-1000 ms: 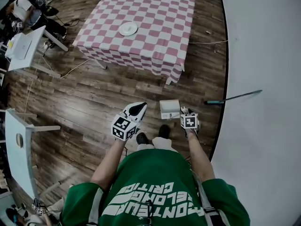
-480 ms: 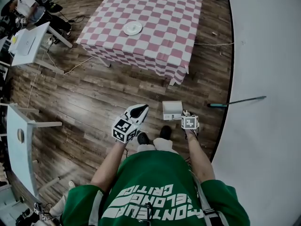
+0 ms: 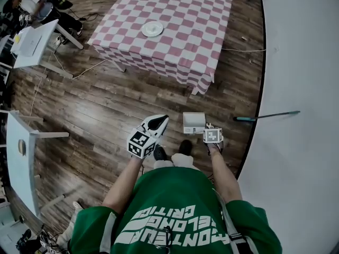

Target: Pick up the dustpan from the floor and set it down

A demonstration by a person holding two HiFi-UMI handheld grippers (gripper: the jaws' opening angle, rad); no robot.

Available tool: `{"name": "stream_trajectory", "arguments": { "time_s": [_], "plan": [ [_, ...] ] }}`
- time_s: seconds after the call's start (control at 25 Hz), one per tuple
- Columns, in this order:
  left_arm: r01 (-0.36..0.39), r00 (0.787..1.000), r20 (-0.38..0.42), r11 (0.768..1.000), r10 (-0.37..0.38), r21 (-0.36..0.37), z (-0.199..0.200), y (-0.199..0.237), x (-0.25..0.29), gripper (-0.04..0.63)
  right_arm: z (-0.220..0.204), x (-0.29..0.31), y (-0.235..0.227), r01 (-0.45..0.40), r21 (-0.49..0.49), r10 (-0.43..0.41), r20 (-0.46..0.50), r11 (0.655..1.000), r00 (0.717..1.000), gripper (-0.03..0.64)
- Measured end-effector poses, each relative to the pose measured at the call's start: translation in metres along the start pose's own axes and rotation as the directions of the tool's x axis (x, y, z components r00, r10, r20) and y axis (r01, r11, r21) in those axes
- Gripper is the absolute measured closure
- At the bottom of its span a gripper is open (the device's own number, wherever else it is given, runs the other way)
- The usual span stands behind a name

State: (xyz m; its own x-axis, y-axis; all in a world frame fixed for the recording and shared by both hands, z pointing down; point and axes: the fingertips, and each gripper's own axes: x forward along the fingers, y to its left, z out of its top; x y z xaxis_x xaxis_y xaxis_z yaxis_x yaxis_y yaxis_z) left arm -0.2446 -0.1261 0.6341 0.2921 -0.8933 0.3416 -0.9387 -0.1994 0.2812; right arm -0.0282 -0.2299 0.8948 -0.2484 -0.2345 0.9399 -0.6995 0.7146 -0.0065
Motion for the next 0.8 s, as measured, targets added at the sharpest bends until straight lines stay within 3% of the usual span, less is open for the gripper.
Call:
{"name": "stream_trajectory", "arguments": {
  "time_s": [0.8],
  "plan": [
    [-0.017,1.000,0.007,1.000,0.017,0.000,-0.003,0.000,-0.008,0.592,0.005,-0.025,-0.005,0.000,-0.031,0.002,0.046,1.000,0.999,0.508]
  ]
}}
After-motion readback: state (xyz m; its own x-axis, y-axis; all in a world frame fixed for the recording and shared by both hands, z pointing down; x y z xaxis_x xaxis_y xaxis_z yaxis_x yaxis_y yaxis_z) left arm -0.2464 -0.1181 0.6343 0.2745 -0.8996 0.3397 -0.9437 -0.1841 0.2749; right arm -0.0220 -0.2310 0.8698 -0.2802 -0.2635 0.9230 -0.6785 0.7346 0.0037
